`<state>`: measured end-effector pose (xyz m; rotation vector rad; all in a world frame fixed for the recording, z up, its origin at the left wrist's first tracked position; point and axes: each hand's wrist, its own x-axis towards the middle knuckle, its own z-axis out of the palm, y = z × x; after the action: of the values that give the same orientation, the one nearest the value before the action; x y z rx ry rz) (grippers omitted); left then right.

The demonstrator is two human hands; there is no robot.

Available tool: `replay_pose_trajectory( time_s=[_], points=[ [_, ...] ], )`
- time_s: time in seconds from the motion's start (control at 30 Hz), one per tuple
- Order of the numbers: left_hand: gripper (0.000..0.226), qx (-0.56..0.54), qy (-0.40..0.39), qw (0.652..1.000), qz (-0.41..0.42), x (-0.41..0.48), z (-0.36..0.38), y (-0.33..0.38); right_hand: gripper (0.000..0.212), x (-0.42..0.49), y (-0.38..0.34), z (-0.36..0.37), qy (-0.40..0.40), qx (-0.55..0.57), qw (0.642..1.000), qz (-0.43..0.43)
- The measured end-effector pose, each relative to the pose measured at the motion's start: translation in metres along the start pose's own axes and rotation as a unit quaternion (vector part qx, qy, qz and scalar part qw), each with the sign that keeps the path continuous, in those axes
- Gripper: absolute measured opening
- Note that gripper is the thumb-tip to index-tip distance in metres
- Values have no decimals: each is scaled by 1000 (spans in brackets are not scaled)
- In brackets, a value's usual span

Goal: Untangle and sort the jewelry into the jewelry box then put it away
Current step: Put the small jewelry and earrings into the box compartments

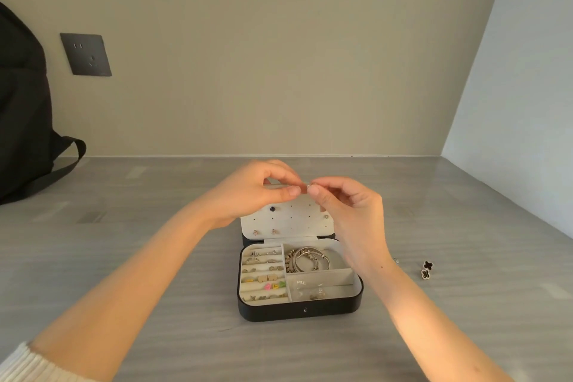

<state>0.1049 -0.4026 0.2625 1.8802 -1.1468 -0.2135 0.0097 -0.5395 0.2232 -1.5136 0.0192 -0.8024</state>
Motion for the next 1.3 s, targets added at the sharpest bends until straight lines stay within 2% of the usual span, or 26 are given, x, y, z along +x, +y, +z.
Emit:
replay_pose_trajectory(
  time_s=[0.1, 0.23, 0.33, 0.47, 0.57, 0.67, 0.73, 0.83, 0.93, 1.1, 1.3],
  points=[
    [8, 0, 12, 1000, 6, -1, 2, -1, 8, 1, -1, 0, -20, 78, 994, 69],
    [6, 13, 46, 999, 22, 0, 6, 0, 14, 3, -1, 0, -57, 195, 969, 140],
    [9, 3, 68, 997, 33, -1, 6, 2, 13, 4, -1, 2, -86, 241, 953, 159],
    [11, -9, 71, 996, 44, -2, 5, 2, 12, 3, -2, 5, -98, 250, 950, 160],
    [13, -9, 73, 996, 47, -3, 5, 0, 10, 0, -2, 5, -95, 215, 962, 138],
    [15, -1, 75, 996, 46, -3, 5, -1, 9, -4, -4, 7, -79, 86, 991, 59],
    [15, 1, 69, 997, 42, -3, 4, 0, 10, -5, -6, 7, -63, -10, 998, 6],
    [16, 5, 55, 998, 36, -2, 3, 0, 17, -8, -4, 8, -56, -131, 988, -58],
    [17, 17, 30, 999, 29, -1, 0, 1, 20, -7, -1, 7, -77, -206, 970, -99],
    [15, 11, -27, 1000, 3, 0, -4, 1, 15, -2, -2, 5, -150, -181, 968, -92],
    [19, 11, -52, 999, -4, 1, -9, 3, 19, 1, -3, 5, -187, -115, 974, -52]
  ],
)
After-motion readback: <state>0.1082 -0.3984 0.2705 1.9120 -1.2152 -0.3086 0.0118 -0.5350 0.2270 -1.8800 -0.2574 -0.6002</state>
